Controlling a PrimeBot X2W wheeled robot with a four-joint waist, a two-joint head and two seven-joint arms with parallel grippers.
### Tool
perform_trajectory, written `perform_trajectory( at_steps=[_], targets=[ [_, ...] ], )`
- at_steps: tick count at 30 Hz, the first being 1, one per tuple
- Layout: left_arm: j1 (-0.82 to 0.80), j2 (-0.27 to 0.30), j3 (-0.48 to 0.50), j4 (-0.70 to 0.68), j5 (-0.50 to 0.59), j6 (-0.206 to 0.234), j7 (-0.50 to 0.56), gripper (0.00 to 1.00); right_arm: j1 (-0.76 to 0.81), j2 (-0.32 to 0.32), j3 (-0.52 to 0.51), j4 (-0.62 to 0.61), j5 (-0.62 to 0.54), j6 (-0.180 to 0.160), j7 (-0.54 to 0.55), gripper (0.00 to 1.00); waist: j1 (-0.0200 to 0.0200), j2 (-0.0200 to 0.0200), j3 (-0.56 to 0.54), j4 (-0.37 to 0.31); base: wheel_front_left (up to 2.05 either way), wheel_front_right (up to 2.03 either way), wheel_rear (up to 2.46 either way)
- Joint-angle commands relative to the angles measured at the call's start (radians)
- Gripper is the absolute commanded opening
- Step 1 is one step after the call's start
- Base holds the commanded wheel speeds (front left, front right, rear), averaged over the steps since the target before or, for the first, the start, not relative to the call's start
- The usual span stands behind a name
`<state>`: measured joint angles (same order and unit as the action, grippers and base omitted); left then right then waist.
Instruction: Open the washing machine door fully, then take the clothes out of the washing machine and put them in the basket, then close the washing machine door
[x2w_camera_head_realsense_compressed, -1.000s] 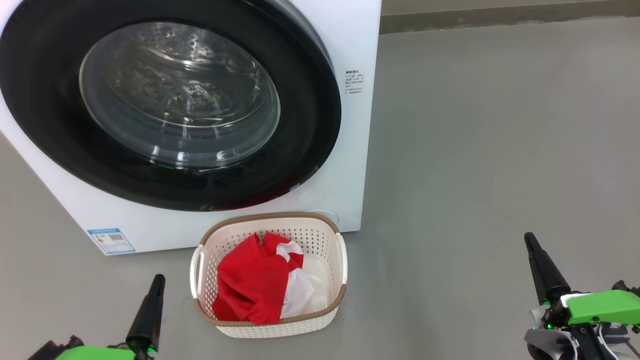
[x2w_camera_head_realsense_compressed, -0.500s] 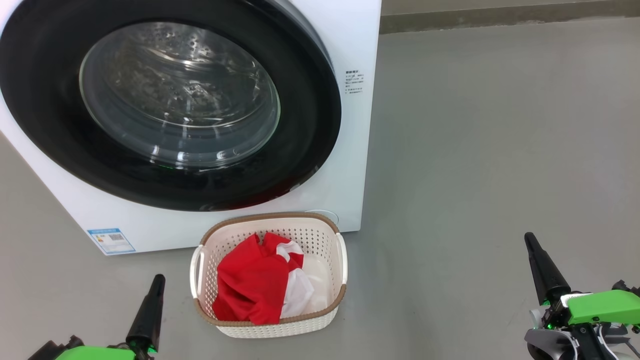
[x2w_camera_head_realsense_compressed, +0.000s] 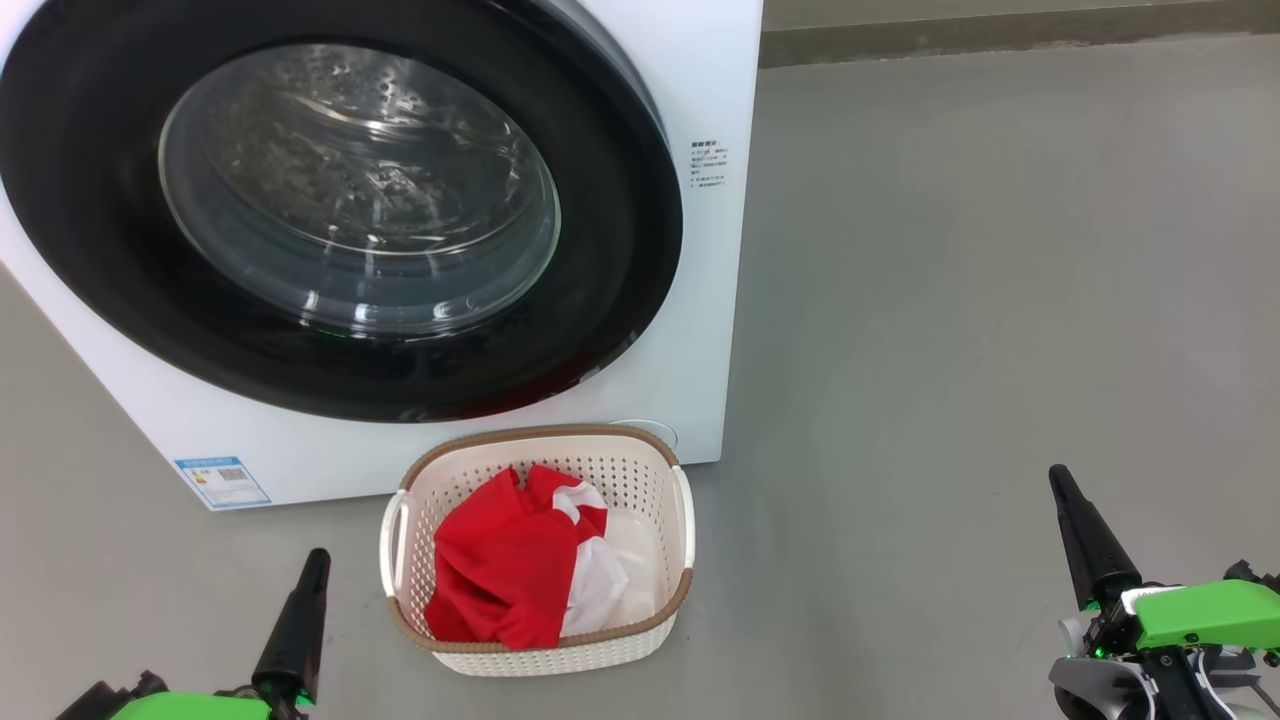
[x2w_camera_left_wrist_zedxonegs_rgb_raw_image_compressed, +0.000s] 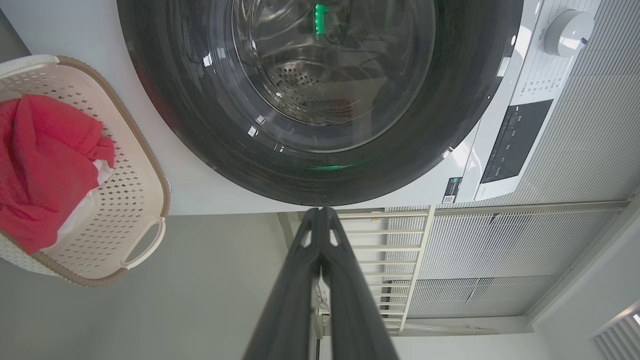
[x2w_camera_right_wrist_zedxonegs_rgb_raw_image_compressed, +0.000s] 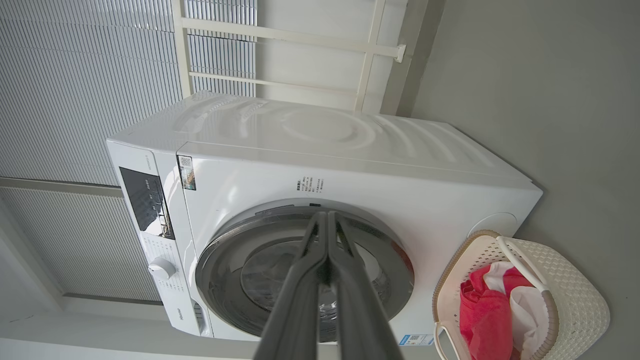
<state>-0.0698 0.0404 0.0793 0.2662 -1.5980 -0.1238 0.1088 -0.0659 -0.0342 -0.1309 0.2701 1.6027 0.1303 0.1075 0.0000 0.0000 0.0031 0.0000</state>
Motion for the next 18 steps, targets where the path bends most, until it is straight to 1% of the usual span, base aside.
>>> perform_trajectory(
  at_steps=[1, 18],
  targets=[
    [-0.038, 0.010, 0.035, -0.021, -0.010, -0.007, 0.005, 0.00, -0.042, -0.016, 0.017, -0.025, 0.006, 0.000, 0.006, 0.00, 0.0000, 0.0000, 0.000, 0.000, 0.00, 0.00, 0.00],
    [-0.038, 0.010, 0.035, -0.021, -0.010, -0.007, 0.005, 0.00, -0.042, -0.016, 0.017, -0.025, 0.006, 0.000, 0.006, 0.00, 0.0000, 0.0000, 0.000, 0.000, 0.00, 0.00, 0.00]
  ],
)
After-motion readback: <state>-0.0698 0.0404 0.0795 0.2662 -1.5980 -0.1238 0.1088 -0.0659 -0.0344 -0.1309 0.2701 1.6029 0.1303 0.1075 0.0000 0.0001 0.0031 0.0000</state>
